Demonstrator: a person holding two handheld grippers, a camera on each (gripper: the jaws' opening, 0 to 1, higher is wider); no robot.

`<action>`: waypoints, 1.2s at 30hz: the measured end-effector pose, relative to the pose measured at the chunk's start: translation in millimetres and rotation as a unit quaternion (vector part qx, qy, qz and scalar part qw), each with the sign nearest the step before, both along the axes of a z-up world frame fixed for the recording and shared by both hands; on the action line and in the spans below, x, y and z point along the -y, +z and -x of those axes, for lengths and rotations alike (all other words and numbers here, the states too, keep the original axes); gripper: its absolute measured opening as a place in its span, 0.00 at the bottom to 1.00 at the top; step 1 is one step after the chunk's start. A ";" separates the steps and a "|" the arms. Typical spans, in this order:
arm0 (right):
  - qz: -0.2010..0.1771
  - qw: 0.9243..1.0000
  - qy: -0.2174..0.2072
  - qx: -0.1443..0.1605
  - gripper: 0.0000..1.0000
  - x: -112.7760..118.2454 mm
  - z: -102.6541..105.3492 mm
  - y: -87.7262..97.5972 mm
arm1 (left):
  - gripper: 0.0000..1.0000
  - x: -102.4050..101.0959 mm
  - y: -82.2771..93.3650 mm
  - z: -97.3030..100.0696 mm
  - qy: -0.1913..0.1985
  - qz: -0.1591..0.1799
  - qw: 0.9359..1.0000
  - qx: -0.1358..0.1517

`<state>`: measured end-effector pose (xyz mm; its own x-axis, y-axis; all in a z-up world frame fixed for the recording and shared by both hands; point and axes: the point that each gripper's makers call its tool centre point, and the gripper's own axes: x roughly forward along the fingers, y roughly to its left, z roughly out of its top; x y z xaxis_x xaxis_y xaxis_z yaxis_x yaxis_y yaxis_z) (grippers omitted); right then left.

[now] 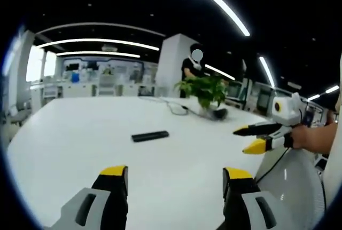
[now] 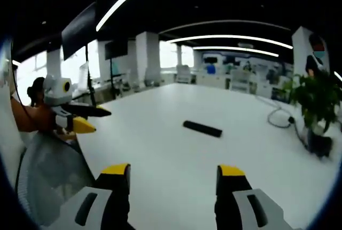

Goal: Press the specified remote control buttons in sequence, fully releasing each button before pressing the next.

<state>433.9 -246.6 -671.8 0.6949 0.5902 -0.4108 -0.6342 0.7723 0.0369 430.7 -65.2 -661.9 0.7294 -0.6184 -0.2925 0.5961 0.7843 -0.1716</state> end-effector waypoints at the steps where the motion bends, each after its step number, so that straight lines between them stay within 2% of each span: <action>1: 0.000 1.000 0.000 0.000 0.63 0.1 -0.1 -0.2 | 0.74 0.0 -0.1 0.0 0.000 0.000 1.000 0.000; 36: 0.006 1.000 -0.004 0.001 0.63 1.8 -0.4 -0.6 | 0.74 1.5 0.6 1.1 -0.004 0.004 1.000 -0.001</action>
